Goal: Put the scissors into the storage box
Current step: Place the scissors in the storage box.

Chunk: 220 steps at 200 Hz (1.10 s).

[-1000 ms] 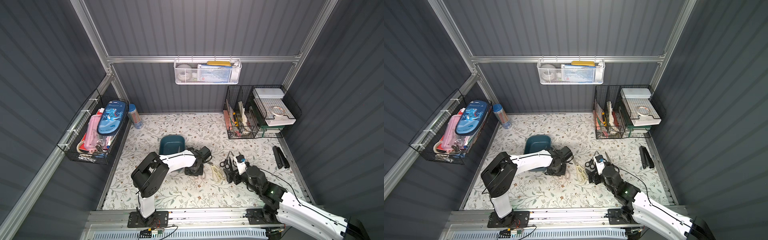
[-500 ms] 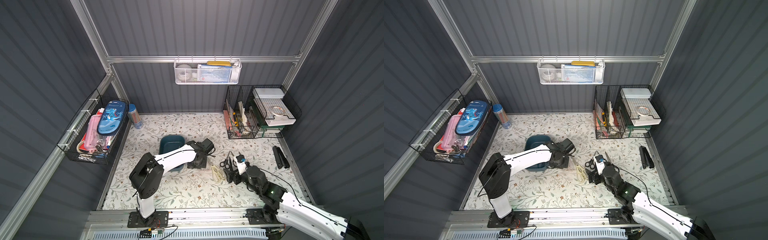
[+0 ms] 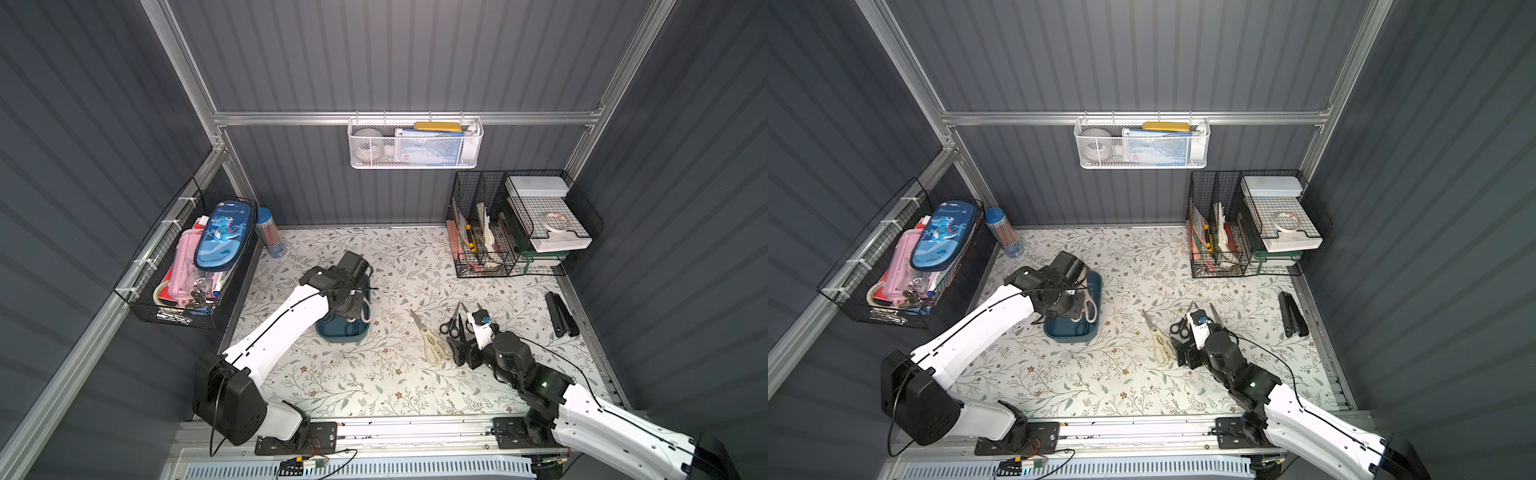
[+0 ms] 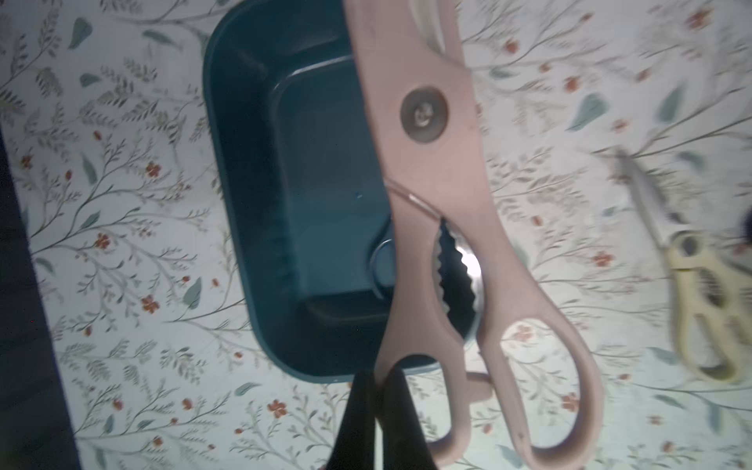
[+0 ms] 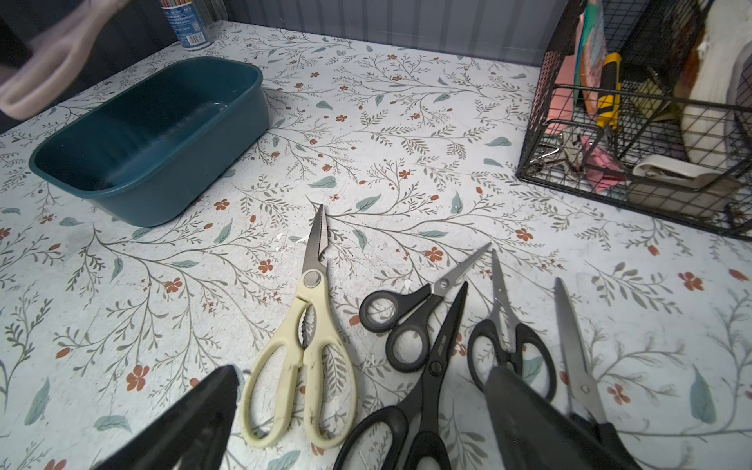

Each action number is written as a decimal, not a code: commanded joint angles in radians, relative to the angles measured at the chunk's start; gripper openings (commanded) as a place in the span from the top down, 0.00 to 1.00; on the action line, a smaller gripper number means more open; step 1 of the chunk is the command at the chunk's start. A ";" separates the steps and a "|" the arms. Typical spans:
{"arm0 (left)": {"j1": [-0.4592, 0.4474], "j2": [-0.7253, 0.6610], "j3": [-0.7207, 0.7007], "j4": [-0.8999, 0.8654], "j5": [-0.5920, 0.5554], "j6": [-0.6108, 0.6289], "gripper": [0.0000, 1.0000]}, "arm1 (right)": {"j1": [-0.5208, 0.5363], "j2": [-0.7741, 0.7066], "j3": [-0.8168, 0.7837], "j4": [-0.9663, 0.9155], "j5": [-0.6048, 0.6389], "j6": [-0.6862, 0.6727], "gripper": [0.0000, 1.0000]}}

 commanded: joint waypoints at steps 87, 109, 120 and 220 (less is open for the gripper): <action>0.183 0.146 -0.076 0.129 -0.051 0.236 1.00 | 0.003 -0.009 0.023 0.009 -0.005 -0.006 0.01; 0.186 0.194 -0.057 0.132 -0.038 0.255 1.00 | 0.004 -0.007 0.023 0.009 -0.006 -0.006 0.01; 0.186 0.217 -0.048 0.134 -0.040 0.260 1.00 | 0.004 -0.011 0.023 0.009 -0.004 -0.007 0.01; 0.186 0.297 -0.041 0.180 -0.099 0.243 1.00 | 0.004 -0.018 0.022 0.007 -0.007 -0.008 0.01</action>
